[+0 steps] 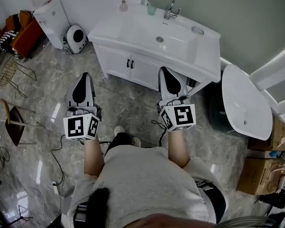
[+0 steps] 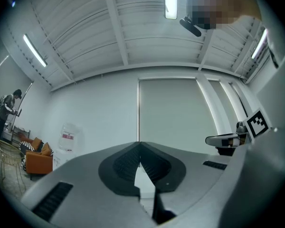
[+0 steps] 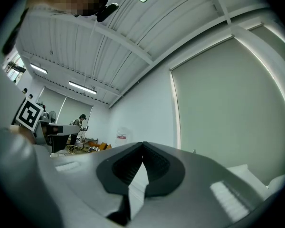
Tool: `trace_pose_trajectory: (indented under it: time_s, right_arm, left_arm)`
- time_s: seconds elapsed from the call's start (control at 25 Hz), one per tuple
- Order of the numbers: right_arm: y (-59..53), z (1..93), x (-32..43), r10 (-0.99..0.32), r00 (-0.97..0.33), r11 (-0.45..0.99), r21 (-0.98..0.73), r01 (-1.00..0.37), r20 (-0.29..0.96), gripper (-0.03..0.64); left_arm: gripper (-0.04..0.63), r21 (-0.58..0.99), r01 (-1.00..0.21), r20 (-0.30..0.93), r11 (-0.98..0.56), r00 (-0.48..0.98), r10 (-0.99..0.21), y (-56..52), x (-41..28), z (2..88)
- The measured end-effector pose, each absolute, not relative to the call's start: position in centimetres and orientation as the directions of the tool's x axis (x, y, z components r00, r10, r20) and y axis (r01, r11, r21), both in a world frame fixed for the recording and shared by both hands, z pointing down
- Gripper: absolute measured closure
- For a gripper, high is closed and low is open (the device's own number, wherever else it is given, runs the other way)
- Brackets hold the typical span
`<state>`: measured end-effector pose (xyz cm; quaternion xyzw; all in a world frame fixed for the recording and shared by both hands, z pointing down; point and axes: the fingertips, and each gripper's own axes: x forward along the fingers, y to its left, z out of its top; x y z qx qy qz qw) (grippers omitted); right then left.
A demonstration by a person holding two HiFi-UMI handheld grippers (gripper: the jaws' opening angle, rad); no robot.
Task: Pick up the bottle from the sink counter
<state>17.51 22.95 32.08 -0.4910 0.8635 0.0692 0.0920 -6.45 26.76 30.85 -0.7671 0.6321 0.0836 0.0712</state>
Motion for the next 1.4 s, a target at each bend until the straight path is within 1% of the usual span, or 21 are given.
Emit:
trace_pose_trajectory:
  time_s: [0.2, 0.4, 0.8, 1.4]
  right_arm:
    - [21.2, 32.3, 16.9, -0.830, -0.518, 0.523, 0.034, -0.852, -0.208, 0.608]
    - [17.9, 32.6, 16.0, -0.838, -0.508, 0.511, 0.036, -0.859, -0.200, 0.609]
    - [7.6, 31.7, 11.5, -0.839, -0.503, 0.502, 0.061, -0.863, -0.208, 0.609]
    - [-4.6, 30.7, 5.9, -0.865, -0.454, 0.453, 0.057, -0.890, -0.213, 0.609]
  left_arm:
    - [0.588, -0.001, -0.978, -0.207, -0.211, 0.206, -0.956, 24.6, -6.5, 30.9]
    - [0.588, 0.003, -0.973, -0.198, -0.233, 0.228, -0.954, 21.2, -7.2, 31.5]
    - [0.588, 0.002, -0.974, -0.204, -0.227, 0.221, -0.954, 10.6, -12.1, 31.1]
    - [0.588, -0.002, -0.958, -0.205, -0.287, 0.282, -0.937, -2.8, -17.6, 30.2]
